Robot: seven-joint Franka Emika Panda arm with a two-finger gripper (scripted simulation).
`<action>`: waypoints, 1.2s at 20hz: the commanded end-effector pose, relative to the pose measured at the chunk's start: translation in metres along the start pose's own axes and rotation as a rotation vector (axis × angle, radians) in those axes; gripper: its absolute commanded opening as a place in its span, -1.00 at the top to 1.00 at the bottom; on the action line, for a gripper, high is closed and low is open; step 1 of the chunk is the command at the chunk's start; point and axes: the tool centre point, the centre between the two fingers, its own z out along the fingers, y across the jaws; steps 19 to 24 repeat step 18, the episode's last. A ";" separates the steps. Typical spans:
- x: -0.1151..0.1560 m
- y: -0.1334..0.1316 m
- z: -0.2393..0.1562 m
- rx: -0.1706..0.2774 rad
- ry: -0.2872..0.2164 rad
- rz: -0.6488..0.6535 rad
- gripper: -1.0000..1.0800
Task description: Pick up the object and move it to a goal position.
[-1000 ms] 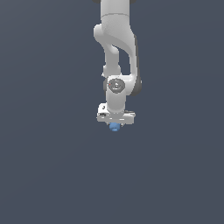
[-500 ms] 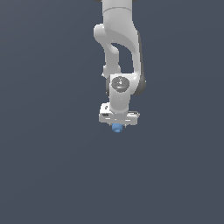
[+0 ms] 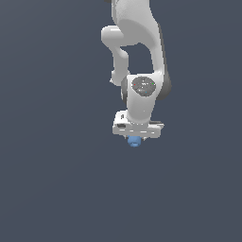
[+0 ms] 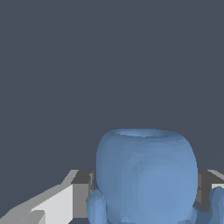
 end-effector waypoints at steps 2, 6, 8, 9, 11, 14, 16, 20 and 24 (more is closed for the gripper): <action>0.016 -0.013 -0.019 0.000 0.000 0.000 1.00; 0.030 -0.024 -0.034 0.000 0.000 0.000 1.00; 0.035 -0.029 -0.040 0.000 0.000 0.000 1.00; 0.037 -0.030 -0.042 0.000 0.000 0.000 1.00; 0.041 -0.033 -0.046 0.000 0.000 0.000 1.00; 0.045 -0.036 -0.049 0.000 0.000 0.000 1.00; 0.046 -0.037 -0.051 0.000 0.000 0.000 1.00; 0.046 -0.037 -0.051 0.000 0.000 0.000 1.00; 0.046 -0.037 -0.051 0.000 0.000 0.000 1.00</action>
